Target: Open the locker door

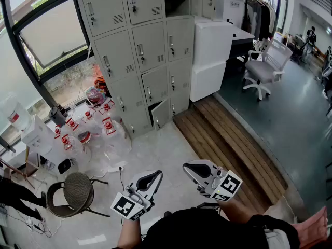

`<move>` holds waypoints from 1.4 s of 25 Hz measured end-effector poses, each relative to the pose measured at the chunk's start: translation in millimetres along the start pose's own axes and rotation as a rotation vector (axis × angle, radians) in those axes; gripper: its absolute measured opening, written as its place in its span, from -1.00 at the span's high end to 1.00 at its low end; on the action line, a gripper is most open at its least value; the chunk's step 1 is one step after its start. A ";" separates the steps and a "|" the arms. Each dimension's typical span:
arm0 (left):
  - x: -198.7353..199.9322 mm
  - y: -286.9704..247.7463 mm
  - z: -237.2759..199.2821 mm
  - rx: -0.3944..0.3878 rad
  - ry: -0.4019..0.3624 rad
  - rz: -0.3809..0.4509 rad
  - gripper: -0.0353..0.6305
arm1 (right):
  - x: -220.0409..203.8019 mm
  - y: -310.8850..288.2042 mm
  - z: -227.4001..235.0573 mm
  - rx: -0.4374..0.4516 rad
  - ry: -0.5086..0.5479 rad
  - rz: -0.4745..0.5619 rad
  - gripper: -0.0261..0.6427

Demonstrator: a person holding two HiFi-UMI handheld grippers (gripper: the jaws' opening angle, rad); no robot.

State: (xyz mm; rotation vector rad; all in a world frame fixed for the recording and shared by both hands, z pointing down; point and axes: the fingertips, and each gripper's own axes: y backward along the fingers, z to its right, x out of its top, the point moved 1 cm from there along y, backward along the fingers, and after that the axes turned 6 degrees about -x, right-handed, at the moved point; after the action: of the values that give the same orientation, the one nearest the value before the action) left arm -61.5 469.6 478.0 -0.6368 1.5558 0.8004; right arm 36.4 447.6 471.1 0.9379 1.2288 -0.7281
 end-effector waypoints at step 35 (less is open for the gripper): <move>-20.2 77.3 -118.8 0.004 0.049 0.033 0.84 | -56.0 -98.5 7.7 -0.063 -0.066 -0.027 0.89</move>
State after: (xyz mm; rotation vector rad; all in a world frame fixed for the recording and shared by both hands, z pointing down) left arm -191.5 422.2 514.2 -0.6337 1.6158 0.8120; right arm -57.5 394.8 507.3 0.8408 1.2020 -0.7320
